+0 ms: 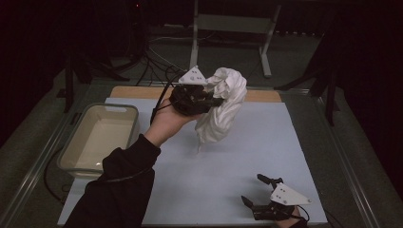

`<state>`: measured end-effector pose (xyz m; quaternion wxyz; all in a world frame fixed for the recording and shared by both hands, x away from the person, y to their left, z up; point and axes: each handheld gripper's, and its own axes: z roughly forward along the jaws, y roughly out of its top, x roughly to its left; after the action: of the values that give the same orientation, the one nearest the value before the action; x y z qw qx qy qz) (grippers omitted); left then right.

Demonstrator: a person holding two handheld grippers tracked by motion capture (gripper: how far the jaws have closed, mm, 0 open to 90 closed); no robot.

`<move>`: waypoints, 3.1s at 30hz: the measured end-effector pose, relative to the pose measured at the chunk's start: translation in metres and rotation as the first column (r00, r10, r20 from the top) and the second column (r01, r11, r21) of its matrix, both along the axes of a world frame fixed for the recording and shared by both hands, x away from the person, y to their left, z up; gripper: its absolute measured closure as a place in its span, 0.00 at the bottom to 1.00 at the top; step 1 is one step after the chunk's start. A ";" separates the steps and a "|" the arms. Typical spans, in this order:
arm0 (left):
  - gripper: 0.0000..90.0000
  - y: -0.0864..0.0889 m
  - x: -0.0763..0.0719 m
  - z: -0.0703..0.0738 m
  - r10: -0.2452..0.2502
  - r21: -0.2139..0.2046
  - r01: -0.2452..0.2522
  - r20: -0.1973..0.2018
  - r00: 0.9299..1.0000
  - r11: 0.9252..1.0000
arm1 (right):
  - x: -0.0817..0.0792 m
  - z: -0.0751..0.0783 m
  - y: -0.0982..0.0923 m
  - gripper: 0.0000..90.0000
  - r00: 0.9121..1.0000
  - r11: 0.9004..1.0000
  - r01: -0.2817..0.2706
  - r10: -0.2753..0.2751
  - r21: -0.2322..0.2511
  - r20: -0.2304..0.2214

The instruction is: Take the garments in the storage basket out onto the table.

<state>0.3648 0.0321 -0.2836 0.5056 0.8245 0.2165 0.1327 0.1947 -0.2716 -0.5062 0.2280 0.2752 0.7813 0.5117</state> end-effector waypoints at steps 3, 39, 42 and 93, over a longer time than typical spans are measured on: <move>0.87 -0.003 0.001 -0.009 0.003 0.009 -0.003 -0.007 1.000 1.000 | 0.000 0.000 0.000 0.11 1.000 1.000 0.000 0.000 0.002 0.007; 0.15 -0.028 0.014 -0.073 0.059 0.138 -0.034 -0.182 0.981 0.990 | -0.001 0.000 -0.002 0.11 1.000 1.000 0.003 -0.003 -0.010 0.009; 0.09 -0.026 0.013 -0.073 0.033 0.109 -0.012 -0.192 0.981 0.994 | -0.001 -0.001 -0.002 0.11 1.000 1.000 0.003 -0.003 -0.008 0.011; 0.00 0.060 -0.038 -0.107 -0.109 0.114 0.132 -0.189 0.976 0.985 | -0.001 0.000 0.000 0.11 1.000 1.000 0.014 -0.014 -0.008 0.005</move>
<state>0.3273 0.0924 -0.3909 0.4379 0.8750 0.2028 0.0391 0.1934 -0.2714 -0.5063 0.2346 0.2783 0.7810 0.5076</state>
